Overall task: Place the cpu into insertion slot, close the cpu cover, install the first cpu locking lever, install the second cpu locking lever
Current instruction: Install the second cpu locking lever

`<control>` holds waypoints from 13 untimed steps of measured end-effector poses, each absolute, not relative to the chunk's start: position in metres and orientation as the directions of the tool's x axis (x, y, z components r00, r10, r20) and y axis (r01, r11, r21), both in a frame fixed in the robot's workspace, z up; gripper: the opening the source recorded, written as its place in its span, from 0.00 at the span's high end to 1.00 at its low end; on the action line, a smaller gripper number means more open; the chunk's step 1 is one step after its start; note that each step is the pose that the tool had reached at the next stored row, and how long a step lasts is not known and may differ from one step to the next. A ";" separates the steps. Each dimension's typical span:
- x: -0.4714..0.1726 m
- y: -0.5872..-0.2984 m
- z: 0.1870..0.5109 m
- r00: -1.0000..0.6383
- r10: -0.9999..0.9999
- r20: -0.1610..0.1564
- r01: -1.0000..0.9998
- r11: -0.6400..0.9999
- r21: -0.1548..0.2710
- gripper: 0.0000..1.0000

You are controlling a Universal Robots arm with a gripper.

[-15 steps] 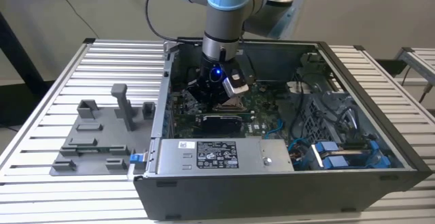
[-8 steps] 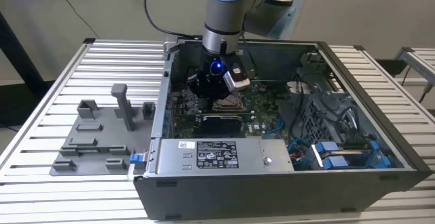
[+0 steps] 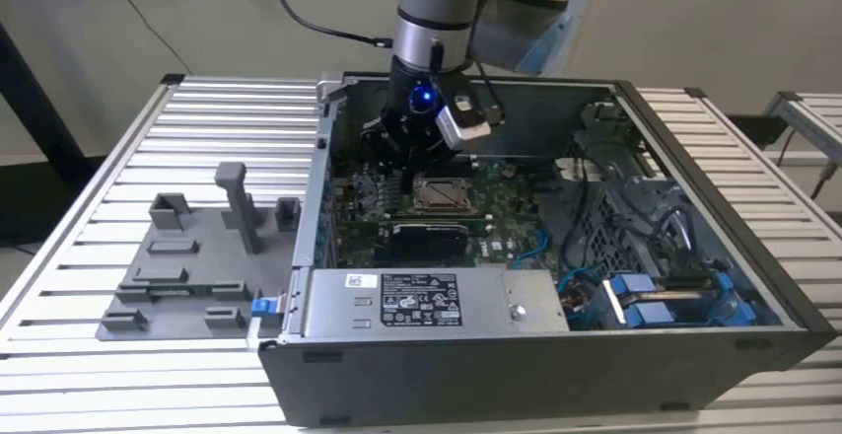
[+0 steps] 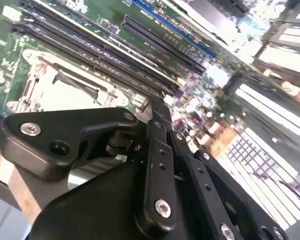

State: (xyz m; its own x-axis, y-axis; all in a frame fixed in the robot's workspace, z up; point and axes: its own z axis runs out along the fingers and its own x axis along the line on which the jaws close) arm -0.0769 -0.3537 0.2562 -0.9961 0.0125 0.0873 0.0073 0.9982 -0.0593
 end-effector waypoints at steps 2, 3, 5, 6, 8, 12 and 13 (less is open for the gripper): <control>-0.077 -0.354 0.258 -0.996 0.011 0.087 0.008 0.999 -0.046 0.89; -0.076 -0.354 0.258 -0.996 0.011 0.086 0.008 0.999 -0.036 0.89; -0.074 -0.354 0.258 -0.996 0.009 0.084 0.008 1.000 -0.019 0.89; -0.072 -0.355 0.258 -0.996 0.009 0.084 0.007 1.000 -0.015 0.89; -0.071 -0.355 0.262 -0.996 0.009 0.083 0.007 1.000 -0.014 0.89; -0.066 -0.355 0.268 -0.996 0.009 0.083 0.007 1.000 -0.013 0.89; -0.064 -0.355 0.268 -0.996 0.008 0.083 0.007 1.000 -0.011 0.89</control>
